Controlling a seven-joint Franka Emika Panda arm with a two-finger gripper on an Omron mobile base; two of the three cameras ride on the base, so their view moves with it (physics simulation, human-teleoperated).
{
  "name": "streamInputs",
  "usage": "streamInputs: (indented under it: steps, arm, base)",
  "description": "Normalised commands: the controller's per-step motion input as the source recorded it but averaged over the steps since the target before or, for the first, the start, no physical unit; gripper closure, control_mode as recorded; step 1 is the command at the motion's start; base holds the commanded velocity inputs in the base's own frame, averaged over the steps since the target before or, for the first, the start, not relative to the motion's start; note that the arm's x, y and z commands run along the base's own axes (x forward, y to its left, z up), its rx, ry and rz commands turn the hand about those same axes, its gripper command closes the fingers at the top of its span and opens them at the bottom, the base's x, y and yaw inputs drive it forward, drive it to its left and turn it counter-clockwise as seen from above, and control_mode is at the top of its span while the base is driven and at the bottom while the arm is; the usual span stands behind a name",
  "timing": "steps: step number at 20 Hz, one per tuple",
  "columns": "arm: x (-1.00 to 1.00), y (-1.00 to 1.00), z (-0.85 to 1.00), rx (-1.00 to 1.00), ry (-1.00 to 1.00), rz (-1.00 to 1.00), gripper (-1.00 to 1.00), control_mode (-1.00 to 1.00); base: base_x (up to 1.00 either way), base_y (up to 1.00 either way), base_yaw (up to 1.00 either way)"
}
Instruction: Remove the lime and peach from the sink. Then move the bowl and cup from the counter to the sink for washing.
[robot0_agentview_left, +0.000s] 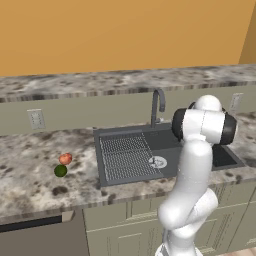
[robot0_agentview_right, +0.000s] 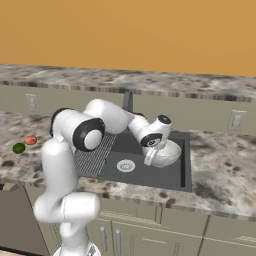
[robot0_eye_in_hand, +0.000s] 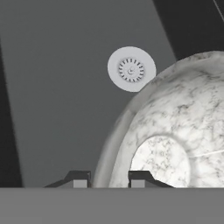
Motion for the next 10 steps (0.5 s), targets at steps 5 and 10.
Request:
streamInputs:
  steps: [5, 10]
  arm:
    - [0.23, 0.00, -0.14, 0.00, 0.00, 0.00, 1.00, -1.00]
    - [0.09, 0.00, -0.18, 0.00, 0.00, 0.00, 1.00, -1.00]
  base:
    - [0.00, 0.00, 0.00]
    - [0.00, 0.00, 0.00]
